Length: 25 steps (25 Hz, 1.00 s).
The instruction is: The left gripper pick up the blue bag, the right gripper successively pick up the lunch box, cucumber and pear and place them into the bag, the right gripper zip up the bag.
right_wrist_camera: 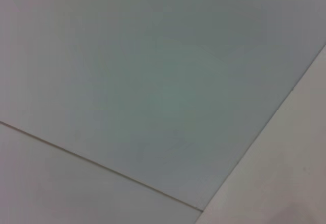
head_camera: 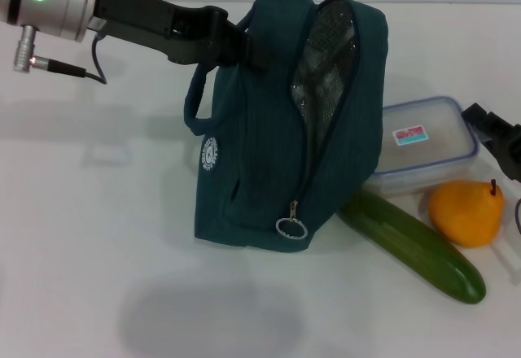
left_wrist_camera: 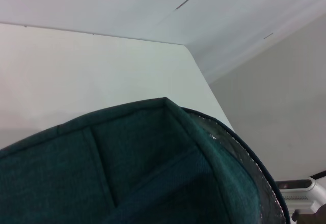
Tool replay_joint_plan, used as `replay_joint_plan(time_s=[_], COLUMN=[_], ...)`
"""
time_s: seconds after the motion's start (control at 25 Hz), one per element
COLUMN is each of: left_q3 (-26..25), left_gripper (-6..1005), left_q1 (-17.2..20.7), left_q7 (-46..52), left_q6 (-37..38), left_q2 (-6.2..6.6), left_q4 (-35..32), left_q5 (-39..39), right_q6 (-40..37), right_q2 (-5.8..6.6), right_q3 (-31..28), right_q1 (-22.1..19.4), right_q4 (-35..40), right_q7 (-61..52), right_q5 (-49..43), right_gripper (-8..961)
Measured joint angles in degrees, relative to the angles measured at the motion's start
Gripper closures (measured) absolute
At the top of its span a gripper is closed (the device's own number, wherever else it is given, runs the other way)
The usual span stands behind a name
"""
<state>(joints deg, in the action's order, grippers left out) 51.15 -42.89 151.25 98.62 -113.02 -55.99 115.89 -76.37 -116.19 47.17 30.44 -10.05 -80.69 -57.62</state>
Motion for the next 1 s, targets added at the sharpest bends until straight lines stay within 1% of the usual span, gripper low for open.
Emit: replay_joint_plan(time_s=[0.2,0.32,0.64,1.0], left_q3=[0.00,0.00,0.00,0.00], left_gripper=[948,948,948,947], left_q1=[0.00,0.00,-0.15,-0.58], left_q7=[-0.01,-0.01,-0.18,-0.26], left_q6=[0.08,0.08,0.08,0.00], left_q2=[0.00,0.00,-0.03,-0.08], left_q4=[0.00,0.00,0.00,0.00], left_q5=[-0.05,-0.17,-0.22,-0.23], right_q6=[-0.32,-0.27,-0.76,-5.40], right_q2=[0.00,0.00,0.00,0.00], right_q3=[0.17,0.08,-0.02,-0.33], right_q1=[-0.70,-0.74,-0.80,-2.77], right_q4=[1.01,1.71,2.32,4.21], right_q7=[0.27,0.41,0.38,0.14], right_q5=[-0.79,-2.14,-2.94,-2.50], right_gripper=[790,850,852,855])
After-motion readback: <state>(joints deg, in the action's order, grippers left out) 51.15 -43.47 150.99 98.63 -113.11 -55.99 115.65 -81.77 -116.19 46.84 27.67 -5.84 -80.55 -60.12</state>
